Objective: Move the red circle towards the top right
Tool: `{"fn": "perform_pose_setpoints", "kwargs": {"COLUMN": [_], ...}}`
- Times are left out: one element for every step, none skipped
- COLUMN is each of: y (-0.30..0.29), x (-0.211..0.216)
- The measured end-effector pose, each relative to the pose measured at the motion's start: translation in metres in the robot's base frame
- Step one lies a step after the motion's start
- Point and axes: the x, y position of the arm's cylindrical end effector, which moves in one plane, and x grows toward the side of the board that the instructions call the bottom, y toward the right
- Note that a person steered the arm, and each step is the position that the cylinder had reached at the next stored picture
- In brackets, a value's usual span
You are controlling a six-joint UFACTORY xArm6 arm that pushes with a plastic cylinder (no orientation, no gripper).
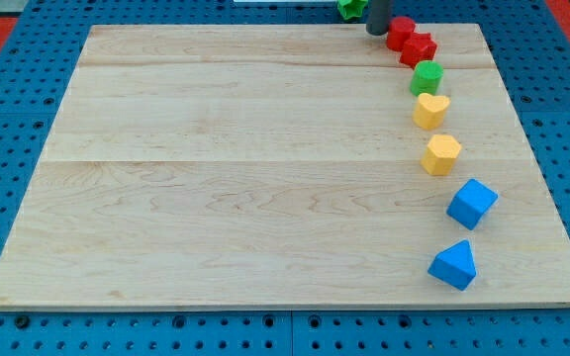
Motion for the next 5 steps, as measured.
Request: {"fn": "perform_pose_setpoints", "kwargs": {"y": [-0.006, -0.01, 0.001, 0.005, 0.008], "x": [0.001, 0.011, 0.03, 0.036, 0.032]}}
